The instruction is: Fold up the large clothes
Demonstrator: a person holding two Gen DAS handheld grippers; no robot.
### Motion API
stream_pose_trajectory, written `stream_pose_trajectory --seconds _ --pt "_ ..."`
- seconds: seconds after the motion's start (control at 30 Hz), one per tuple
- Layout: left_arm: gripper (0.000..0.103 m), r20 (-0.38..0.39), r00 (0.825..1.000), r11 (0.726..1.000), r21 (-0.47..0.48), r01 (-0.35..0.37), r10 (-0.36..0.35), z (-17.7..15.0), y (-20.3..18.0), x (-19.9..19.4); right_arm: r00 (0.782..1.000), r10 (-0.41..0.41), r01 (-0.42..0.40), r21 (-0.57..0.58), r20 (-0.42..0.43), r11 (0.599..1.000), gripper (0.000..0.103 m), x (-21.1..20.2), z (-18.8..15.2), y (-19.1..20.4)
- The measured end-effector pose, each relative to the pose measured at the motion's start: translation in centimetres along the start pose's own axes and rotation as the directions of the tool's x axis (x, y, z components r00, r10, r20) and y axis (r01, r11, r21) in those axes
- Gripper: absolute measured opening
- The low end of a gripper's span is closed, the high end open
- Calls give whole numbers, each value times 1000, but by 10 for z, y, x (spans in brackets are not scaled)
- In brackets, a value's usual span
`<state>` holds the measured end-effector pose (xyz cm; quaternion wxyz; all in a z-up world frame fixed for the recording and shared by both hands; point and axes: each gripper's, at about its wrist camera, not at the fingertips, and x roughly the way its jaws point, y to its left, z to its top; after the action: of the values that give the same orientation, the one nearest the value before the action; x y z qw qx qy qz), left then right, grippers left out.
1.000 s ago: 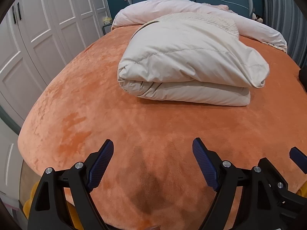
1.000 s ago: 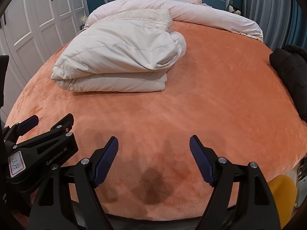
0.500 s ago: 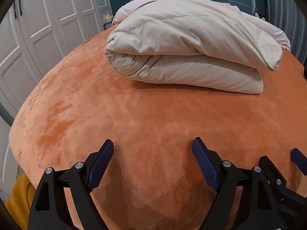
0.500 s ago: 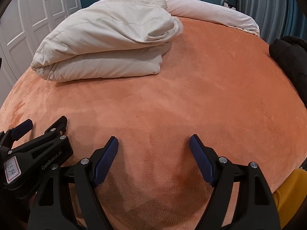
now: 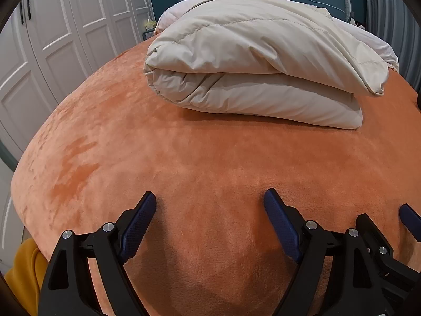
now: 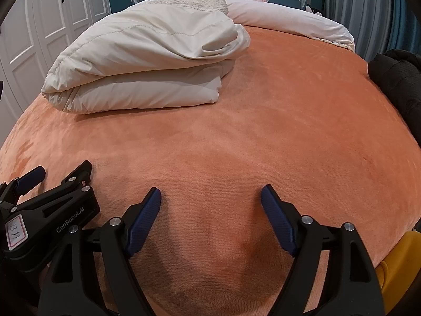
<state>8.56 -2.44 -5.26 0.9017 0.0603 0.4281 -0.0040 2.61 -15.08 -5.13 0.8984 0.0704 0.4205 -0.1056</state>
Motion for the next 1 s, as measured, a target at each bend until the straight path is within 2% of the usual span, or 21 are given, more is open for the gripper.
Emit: stream_pose_trajectory --seconds 1.0 --pt "82 0 1000 1000 14 -3 3 -1 -1 3 1000 -11 12 -16 12 1000 76 -1 -7 6"
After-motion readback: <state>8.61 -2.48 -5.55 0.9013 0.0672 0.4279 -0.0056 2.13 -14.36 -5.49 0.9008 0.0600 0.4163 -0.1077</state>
